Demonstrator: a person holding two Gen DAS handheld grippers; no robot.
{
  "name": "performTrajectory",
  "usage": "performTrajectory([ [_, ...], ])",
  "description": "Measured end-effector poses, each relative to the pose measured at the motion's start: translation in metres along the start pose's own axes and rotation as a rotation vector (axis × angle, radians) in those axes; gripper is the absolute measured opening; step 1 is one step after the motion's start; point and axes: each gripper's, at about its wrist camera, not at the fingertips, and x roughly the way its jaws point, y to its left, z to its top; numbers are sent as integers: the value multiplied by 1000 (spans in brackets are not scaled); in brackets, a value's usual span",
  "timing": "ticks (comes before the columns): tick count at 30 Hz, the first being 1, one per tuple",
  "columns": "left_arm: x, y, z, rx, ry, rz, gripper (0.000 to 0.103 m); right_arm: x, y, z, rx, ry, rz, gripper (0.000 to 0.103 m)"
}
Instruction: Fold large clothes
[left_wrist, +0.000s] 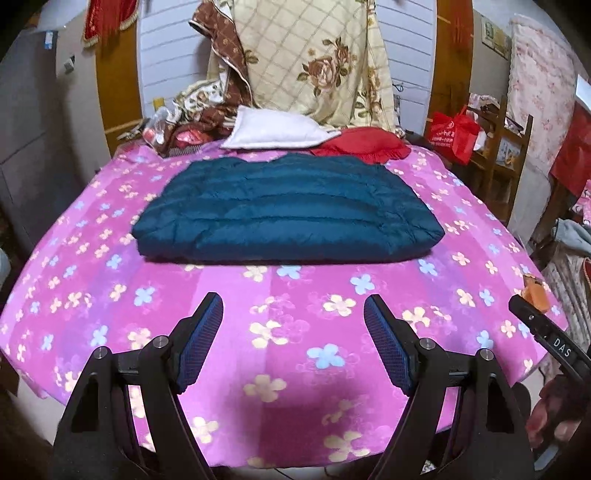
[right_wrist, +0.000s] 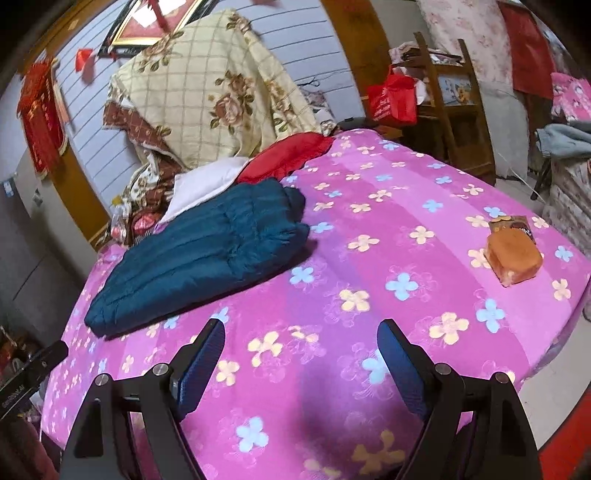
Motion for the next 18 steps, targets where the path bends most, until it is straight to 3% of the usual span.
performTrajectory([
  [7, -32, 33, -1, -36, -70, 70, 79, -17, 52, -3, -104, -4, 20, 83],
  [11, -41, 45, -6, -37, -87, 73, 79, -19, 75, -7, -162, 1, 7, 83],
  [18, -41, 66, -14, -75, -56, 53, 79, -18, 96, -13, -207, 22, -7, 83],
])
